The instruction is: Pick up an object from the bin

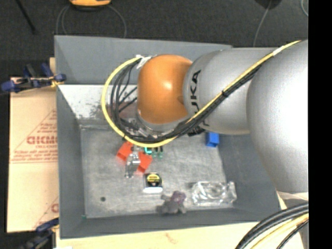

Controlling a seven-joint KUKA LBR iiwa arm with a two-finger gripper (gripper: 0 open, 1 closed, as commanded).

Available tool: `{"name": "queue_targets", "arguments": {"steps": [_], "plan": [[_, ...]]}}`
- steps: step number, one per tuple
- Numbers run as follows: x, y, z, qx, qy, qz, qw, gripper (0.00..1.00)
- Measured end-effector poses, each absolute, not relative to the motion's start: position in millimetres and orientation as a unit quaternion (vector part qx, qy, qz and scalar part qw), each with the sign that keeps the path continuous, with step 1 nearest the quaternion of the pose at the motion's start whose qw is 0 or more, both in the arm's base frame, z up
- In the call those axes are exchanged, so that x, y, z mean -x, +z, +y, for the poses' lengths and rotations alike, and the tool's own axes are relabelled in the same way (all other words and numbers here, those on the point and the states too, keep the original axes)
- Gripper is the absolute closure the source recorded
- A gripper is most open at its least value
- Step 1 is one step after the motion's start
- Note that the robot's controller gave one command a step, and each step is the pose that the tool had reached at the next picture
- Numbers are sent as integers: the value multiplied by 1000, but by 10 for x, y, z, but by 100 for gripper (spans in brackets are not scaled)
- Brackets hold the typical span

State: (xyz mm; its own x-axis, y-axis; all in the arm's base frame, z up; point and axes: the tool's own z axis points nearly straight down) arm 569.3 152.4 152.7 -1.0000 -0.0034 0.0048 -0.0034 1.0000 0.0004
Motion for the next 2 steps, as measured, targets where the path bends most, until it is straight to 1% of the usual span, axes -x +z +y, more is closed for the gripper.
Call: {"name": "queue_targets", "arguments": {"steps": [1,2], "plan": [[-5714,1572,1518,0,-1,-1000,-2,100],[-5158,3111,1298,-45,-1,-999,-5,100]]}}
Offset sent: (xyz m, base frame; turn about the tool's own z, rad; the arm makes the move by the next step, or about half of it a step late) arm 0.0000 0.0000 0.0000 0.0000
